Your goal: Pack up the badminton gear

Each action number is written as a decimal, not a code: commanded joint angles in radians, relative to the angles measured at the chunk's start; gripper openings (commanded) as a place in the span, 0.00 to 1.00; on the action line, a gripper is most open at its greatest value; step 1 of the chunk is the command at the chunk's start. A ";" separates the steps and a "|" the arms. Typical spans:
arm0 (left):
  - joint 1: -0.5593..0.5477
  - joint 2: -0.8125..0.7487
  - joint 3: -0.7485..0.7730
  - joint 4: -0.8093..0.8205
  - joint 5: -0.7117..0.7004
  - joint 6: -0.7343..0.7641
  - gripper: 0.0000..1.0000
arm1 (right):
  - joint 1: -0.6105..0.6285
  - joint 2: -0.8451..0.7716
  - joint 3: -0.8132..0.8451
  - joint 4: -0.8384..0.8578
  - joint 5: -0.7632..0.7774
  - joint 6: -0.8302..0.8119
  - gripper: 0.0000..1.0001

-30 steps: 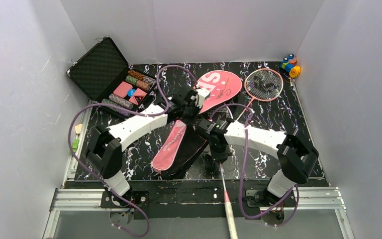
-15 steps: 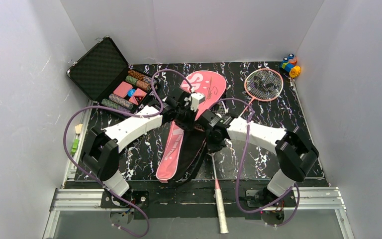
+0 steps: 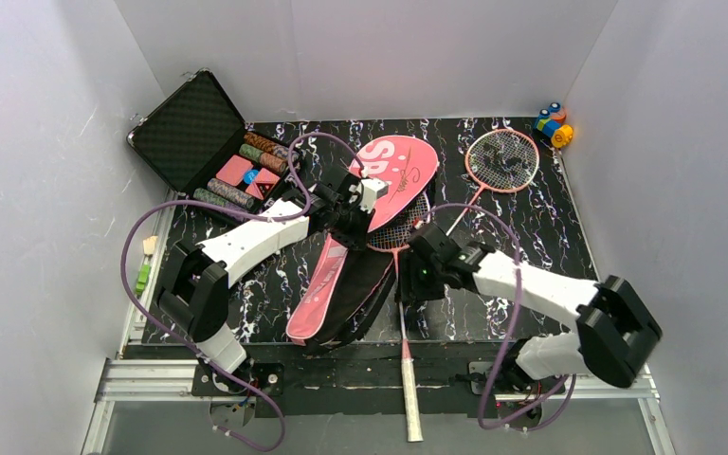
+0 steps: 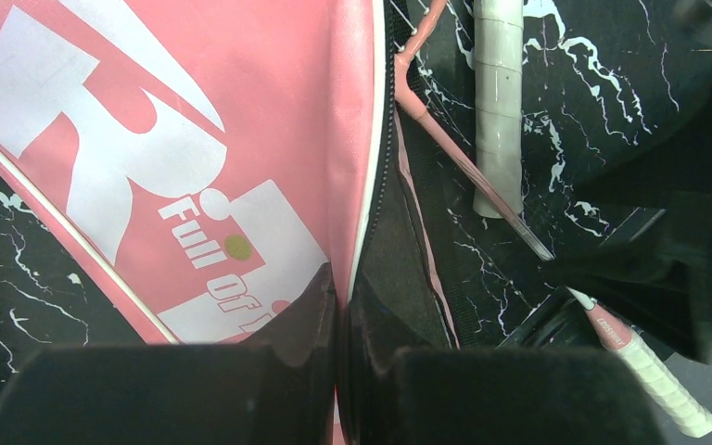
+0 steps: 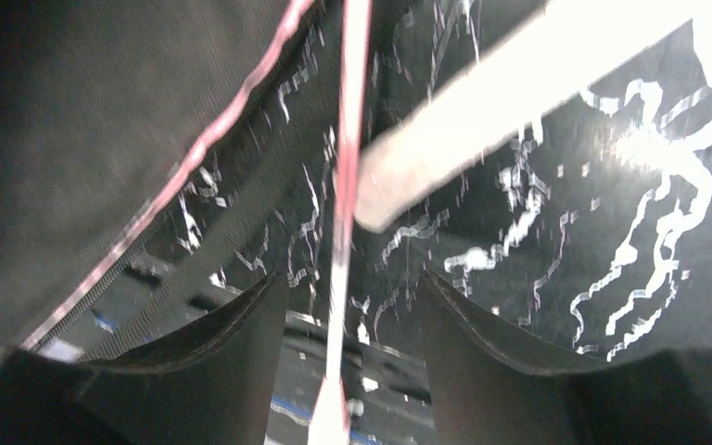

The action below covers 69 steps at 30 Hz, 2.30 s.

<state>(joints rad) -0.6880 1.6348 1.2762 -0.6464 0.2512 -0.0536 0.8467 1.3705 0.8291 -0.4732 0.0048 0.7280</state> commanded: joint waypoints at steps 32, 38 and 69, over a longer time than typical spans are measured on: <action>0.007 -0.028 0.039 -0.026 0.028 0.043 0.00 | 0.086 -0.190 -0.189 0.245 -0.112 0.033 0.25; 0.008 -0.037 0.041 -0.034 0.051 0.050 0.00 | 0.084 -0.140 -0.094 0.194 -0.099 0.012 0.14; 0.007 -0.055 0.027 -0.063 0.040 0.087 0.00 | 0.088 0.068 -0.173 0.292 -0.171 0.073 0.16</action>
<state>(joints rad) -0.6827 1.6402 1.3041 -0.7048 0.2630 0.0299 0.9260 1.4418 0.6575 -0.2092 -0.1680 0.8074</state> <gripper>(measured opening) 0.033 0.302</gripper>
